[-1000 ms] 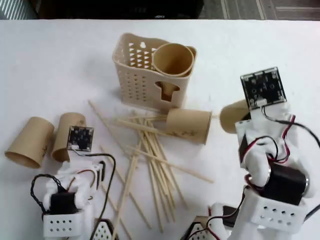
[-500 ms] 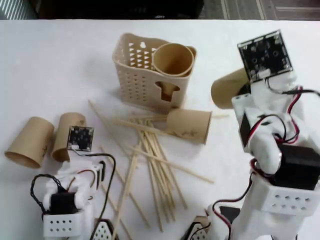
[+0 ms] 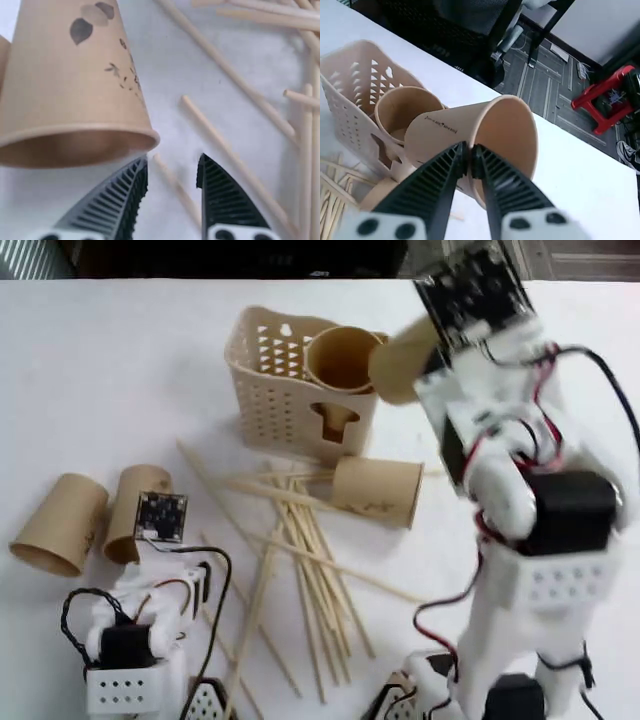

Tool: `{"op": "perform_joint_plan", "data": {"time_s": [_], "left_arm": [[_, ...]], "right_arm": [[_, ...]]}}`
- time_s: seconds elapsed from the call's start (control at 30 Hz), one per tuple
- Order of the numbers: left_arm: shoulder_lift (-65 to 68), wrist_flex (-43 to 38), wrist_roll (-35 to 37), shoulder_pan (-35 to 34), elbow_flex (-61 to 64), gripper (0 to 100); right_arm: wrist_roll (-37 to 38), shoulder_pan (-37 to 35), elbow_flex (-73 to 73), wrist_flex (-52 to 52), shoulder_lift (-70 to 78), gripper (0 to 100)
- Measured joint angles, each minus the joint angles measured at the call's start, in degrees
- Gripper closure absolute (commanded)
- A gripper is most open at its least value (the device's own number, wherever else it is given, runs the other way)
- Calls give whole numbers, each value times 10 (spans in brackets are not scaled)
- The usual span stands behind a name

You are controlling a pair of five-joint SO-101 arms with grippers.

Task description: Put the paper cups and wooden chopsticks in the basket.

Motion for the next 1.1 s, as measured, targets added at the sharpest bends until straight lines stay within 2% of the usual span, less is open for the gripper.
{"op": "perform_joint_plan", "data": {"time_s": [0.23,0.4,0.77,0.83,1.0,1.1], "left_arm": [[0,0,0,0,0,827],[0,0,0,0,0,827],[0,0,0,0,0,827],[0,0,0,0,0,827],[0,0,0,0,0,827],[0,0,0,0,0,827]], "right_arm": [[62,-60,0,-80,97,978],[84,-62,0,-113,140,978],[160,-90,0,-45,155,968],[162,-98,0,-38,156,915],[161,-105,0,-25,156,701],[133,-105,-3,-3,156,681]]}}
